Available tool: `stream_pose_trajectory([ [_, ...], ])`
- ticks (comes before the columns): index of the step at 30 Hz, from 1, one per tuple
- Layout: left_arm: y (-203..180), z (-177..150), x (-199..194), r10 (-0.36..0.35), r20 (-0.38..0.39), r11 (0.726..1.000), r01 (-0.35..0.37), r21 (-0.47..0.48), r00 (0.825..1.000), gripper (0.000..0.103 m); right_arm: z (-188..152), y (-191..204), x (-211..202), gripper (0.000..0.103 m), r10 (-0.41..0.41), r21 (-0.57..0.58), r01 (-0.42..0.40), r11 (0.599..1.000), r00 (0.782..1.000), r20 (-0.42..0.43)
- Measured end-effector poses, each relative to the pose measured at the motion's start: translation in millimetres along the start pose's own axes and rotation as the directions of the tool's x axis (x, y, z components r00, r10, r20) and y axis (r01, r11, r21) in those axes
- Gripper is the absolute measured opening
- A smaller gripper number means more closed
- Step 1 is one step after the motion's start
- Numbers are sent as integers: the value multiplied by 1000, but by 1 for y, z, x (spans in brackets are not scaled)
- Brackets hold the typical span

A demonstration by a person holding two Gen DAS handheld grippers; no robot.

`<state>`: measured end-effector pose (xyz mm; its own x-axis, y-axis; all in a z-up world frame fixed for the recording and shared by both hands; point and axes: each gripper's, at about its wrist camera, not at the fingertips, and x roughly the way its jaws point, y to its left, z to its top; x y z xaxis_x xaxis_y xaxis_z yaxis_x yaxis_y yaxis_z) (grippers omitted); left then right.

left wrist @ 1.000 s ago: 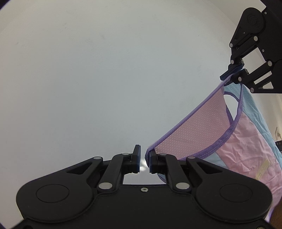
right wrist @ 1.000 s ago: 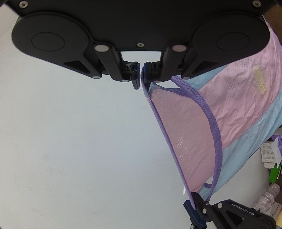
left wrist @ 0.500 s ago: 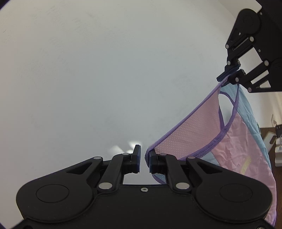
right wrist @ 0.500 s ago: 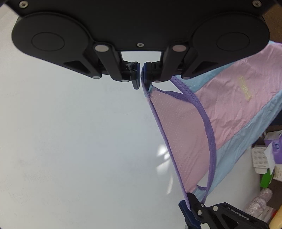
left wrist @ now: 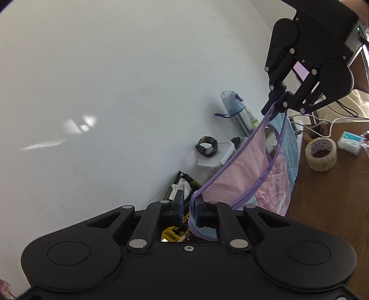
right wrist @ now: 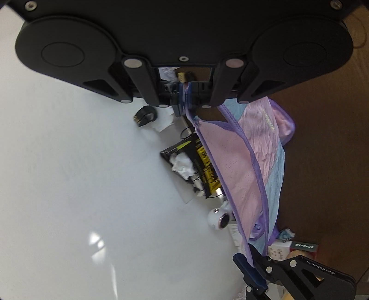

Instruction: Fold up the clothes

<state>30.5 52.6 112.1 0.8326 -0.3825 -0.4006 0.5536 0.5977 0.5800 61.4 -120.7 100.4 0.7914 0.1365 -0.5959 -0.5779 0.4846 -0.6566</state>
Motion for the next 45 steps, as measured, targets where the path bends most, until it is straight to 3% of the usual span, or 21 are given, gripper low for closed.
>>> stream_pose_trajectory([
  [9,-75,-10,-58,-10,-19,998,9,-57,1000,11,-63,82,-76,4,119,-34,-119,992,993,0],
  [15,-163,-54,-98,-18,-17,983,15,-181,1000,11,-108,140,-112,4,174,-27,-173,985,985,21],
  [18,-207,-78,-124,-21,-34,982,14,-186,999,11,-133,168,-122,4,212,-28,-212,977,977,24],
  [21,-238,-97,-141,-42,-77,968,22,-250,996,11,-160,201,-135,5,268,-23,-268,963,963,26],
  [23,-257,-106,-148,-34,-106,972,8,-236,994,23,-176,216,-140,16,300,-27,-300,954,954,25],
  [24,-267,-110,-151,-27,-119,975,0,-224,993,48,-182,222,-142,23,317,-23,-317,948,948,22],
  [25,-277,-114,-160,-12,-111,980,-10,-196,994,73,-189,228,-144,36,335,-16,-334,942,942,20],
  [26,-282,-118,-172,-2,-71,983,-11,-181,997,82,-196,231,-149,44,352,-3,-352,936,936,23],
  [27,-283,-119,-183,-8,-29,982,3,-188,1000,89,-203,234,-154,49,370,10,-370,929,929,26],
  [28,-277,-118,-190,-20,-12,977,17,-215,1000,89,-210,236,-161,65,389,29,-390,920,921,32],
  [29,-269,-117,-196,-32,-1,968,31,-248,999,89,-215,230,-170,71,413,67,-416,907,909,52],
  [31,-246,-113,-201,-34,9,944,36,-328,999,90,-217,208,-181,72,429,121,-441,889,896,112],
  [34,-199,-106,-182,34,-32,886,-44,-461,999,90,-213,161,-180,73,392,236,-433,870,898,203],
  [36,-176,-101,-153,77,-77,867,-105,-487,994,90,-211,133,-166,74,335,326,-399,857,912,238],
  [40,-151,-90,-79,92,-158,875,-156,-459,983,90,-207,101,-111,74,210,442,-288,849,953,217],
  [45,-128,-82,26,85,-247,881,-189,-433,965,90,-192,82,-23,73,191,509,-247,825,968,162],
])
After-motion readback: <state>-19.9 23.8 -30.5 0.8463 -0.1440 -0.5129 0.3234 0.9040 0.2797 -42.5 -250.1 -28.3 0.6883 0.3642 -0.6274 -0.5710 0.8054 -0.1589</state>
